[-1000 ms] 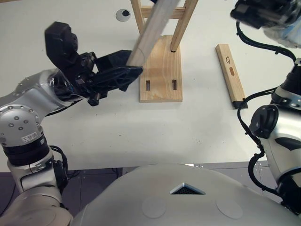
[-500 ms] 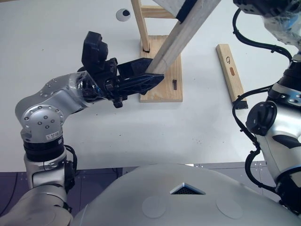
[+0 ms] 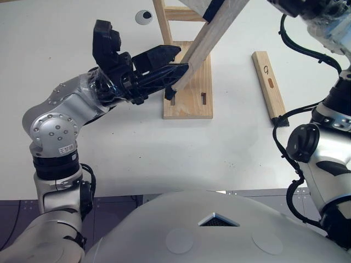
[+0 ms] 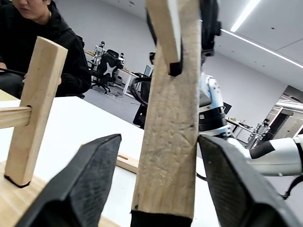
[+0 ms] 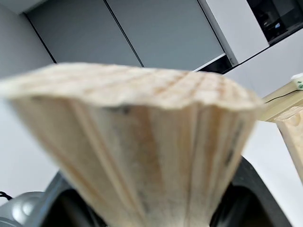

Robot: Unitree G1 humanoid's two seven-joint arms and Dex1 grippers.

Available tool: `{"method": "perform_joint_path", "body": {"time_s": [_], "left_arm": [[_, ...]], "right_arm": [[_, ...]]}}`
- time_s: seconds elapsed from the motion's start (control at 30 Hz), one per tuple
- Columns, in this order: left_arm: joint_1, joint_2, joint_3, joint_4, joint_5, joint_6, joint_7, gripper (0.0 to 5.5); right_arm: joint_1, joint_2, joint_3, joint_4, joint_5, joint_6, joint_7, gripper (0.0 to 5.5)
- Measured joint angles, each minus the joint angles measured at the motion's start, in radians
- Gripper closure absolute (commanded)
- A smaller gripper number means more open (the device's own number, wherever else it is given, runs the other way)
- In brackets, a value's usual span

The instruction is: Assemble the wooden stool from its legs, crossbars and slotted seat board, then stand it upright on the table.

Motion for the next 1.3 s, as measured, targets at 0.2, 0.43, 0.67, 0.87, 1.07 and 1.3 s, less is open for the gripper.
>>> {"method": "perform_joint_path", "body": {"time_s": [0.2,0.43,0.67,0.87,1.07,1.3], "left_arm": [[-0.004,0.017,0.024,0.112,0.117,-0.007,0.087,2.06],[-0.029,0.033,0.004,0.184,0.197,-0.005,0.061,2.06],[-0.091,0.080,-0.021,0.214,0.215,0.048,-0.017,2.06],[-0.118,0.091,-0.026,0.221,0.231,0.072,-0.053,2.06],[-0.120,0.084,-0.029,0.219,0.244,0.073,-0.051,2.06],[-0.110,0.070,-0.025,0.212,0.244,0.073,-0.042,2.06]], "right_arm": [[0.092,-0.047,0.045,-0.049,-0.166,-0.140,0.134,3.42],[0.207,-0.080,0.180,0.005,-0.426,-0.381,0.349,3.43],[0.244,-0.079,0.229,0.091,-0.583,-0.583,0.441,3.43],[0.252,-0.108,0.221,0.103,-0.603,-0.608,0.471,3.44],[0.256,-0.198,0.222,0.038,-0.599,-0.551,0.529,3.44],[0.254,-0.237,0.274,0.023,-0.625,-0.584,0.595,3.44]]}}
